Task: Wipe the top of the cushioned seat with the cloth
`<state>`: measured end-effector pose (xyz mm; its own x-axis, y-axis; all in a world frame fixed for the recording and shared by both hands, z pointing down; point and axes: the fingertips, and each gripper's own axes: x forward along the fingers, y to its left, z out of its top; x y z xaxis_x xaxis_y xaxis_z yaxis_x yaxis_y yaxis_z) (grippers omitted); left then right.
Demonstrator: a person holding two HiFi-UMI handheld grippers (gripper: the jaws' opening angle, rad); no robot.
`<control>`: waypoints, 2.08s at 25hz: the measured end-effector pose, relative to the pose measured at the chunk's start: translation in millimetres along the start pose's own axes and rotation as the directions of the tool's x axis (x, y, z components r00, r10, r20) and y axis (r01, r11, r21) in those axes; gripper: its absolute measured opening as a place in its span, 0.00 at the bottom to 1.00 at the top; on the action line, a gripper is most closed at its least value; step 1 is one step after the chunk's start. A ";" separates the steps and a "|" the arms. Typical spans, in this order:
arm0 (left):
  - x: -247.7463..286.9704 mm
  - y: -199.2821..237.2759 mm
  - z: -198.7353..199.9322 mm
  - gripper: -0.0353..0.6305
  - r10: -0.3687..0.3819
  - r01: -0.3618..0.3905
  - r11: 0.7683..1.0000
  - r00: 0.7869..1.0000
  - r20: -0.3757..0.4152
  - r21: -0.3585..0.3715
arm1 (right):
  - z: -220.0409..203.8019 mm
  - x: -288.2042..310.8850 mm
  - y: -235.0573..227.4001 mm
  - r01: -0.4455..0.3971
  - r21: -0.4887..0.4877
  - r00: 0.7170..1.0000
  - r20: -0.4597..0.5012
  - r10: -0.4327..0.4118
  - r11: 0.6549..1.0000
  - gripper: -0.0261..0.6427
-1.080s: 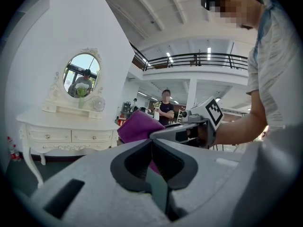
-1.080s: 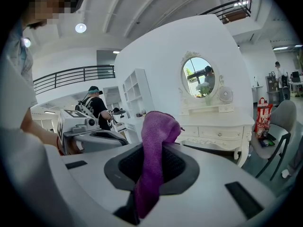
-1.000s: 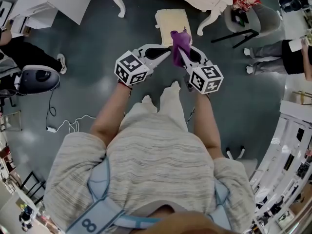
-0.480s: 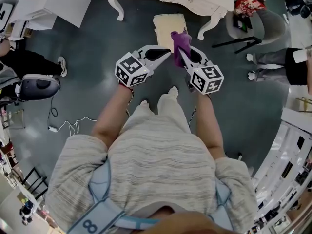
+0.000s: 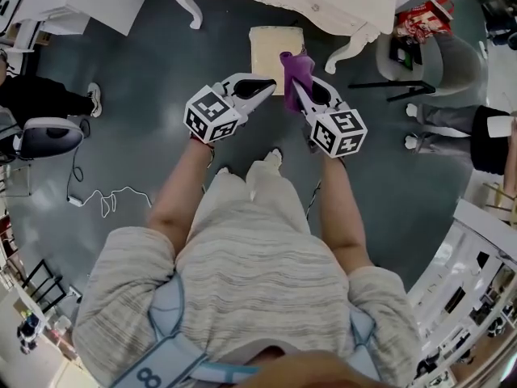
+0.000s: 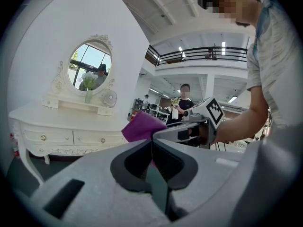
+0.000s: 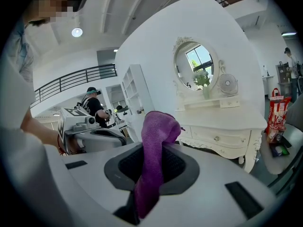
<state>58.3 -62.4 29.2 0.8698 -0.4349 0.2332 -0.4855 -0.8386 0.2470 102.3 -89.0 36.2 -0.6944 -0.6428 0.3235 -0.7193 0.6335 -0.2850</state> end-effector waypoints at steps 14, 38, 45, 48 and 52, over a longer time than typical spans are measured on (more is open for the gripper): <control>59.5 91.4 -77.6 0.07 0.011 -0.012 0.996 1.000 0.003 0.086 | -69.4 87.1 -75.6 -0.015 -0.042 1.000 -0.010 0.015 0.999 0.13; 162.0 234.2 -273.5 0.07 0.046 -0.060 0.975 0.996 0.071 0.213 | -226.4 215.3 -207.8 0.012 -0.130 0.999 0.043 -0.007 0.991 0.13; 173.9 251.9 -317.3 0.07 0.050 -0.079 0.960 0.992 0.115 0.269 | -262.0 240.6 -233.9 0.077 -0.175 0.995 0.075 -0.065 0.982 0.13; 176.3 256.2 -330.8 0.07 0.053 -0.085 0.957 0.991 0.121 0.277 | -266.6 246.4 -249.0 0.129 -0.191 0.991 0.072 -0.117 0.973 0.13; 175.3 261.6 -341.8 0.07 0.064 -0.103 0.953 0.988 0.141 0.285 | -266.0 253.4 -269.8 0.185 -0.234 0.983 0.036 -0.182 0.955 0.13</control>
<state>53.6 -245.8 456.2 0.8404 -0.5300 0.1132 -0.5271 -0.8479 -0.0567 126.2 -308.3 435.1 -0.5523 -0.7623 0.3375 -0.8101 0.5863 -0.0013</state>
